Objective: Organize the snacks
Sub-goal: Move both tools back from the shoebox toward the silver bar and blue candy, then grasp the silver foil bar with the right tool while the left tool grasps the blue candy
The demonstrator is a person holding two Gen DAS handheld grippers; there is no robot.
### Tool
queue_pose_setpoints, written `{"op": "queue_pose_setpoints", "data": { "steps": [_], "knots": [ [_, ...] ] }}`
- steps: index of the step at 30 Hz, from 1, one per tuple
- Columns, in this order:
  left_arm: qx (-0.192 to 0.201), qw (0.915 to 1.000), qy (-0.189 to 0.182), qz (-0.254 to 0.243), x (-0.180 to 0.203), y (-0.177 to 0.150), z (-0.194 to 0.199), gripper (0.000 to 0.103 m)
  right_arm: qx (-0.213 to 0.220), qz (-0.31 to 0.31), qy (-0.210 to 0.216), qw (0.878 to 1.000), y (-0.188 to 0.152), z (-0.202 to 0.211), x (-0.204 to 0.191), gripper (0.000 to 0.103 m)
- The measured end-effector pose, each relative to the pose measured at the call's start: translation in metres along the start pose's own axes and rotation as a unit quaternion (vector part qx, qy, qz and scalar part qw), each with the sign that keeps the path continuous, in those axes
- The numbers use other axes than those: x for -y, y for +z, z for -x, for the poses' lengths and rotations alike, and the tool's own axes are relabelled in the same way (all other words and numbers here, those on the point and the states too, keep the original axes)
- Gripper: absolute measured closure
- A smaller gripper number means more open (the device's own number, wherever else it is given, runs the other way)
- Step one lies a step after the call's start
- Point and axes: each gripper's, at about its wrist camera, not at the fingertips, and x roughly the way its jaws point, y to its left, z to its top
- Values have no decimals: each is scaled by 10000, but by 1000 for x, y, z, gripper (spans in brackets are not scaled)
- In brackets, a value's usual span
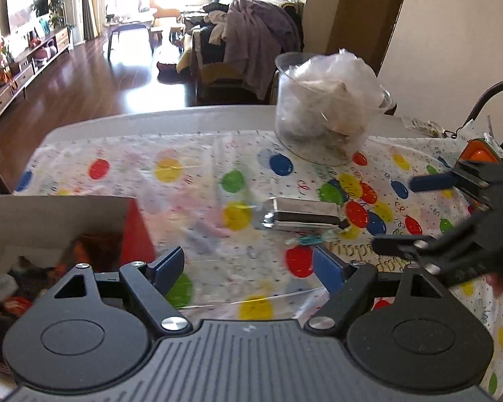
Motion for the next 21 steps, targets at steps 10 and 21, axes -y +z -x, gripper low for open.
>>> {"op": "queue_pose_setpoints", "data": {
  "steps": [10, 21],
  "knots": [
    [-173, 9994, -95, -267, 47, -6, -56, 19, -505, 1026, 333, 9929, 11, -83, 32, 18],
    [-410, 9958, -145, -800, 68, -1, -108, 19, -756, 1477, 847, 9825, 11, -136, 43, 42]
  ]
}}
